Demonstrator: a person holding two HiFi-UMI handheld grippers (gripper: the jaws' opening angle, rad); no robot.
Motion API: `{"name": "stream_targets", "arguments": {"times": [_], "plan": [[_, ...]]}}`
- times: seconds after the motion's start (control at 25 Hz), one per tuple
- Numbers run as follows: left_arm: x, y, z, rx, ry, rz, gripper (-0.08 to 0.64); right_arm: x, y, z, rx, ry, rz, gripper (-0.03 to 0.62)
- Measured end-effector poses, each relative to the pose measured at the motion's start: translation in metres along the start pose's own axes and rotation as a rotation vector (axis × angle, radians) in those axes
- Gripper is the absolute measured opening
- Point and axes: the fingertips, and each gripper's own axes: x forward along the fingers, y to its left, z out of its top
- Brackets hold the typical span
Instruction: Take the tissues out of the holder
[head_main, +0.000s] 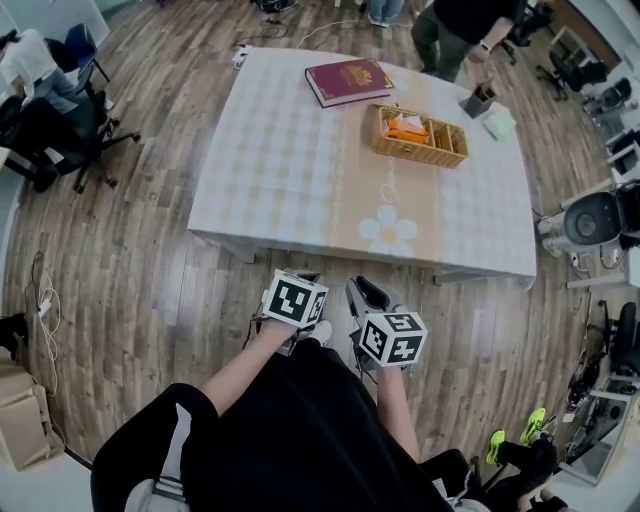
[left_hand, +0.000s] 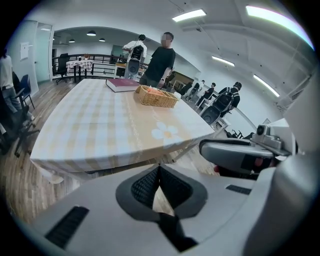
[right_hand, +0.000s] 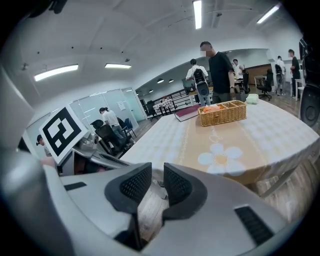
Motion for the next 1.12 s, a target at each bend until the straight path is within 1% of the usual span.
{"name": "stream_targets", "arguments": {"times": [0.2,0.44,0.64,0.88,1.12], "plan": [[0.015,-0.02,0.016,0.014,-0.001,0.009,0.0,-0.011,-0.03,0.011,0.027,-0.036,0.012,0.083],[0.025,-0.034,0.033,0.043,-0.007,0.018,0.0,-0.018,-0.064,0.016,0.068,-0.048,-0.028,0.083],[0.039,-0.039,0.04,0.049,0.01,0.001,0.0,-0.02,-0.082,0.018,0.095,-0.058,-0.063,0.083],[0.054,-0.036,0.062,0.058,0.011,-0.03,0.0,-0.013,-0.098,0.026,0.095,-0.041,-0.089,0.083],[0.066,-0.022,0.092,0.063,0.01,-0.047,0.0,0.008,-0.11,0.05,0.083,-0.034,-0.102,0.083]]}}
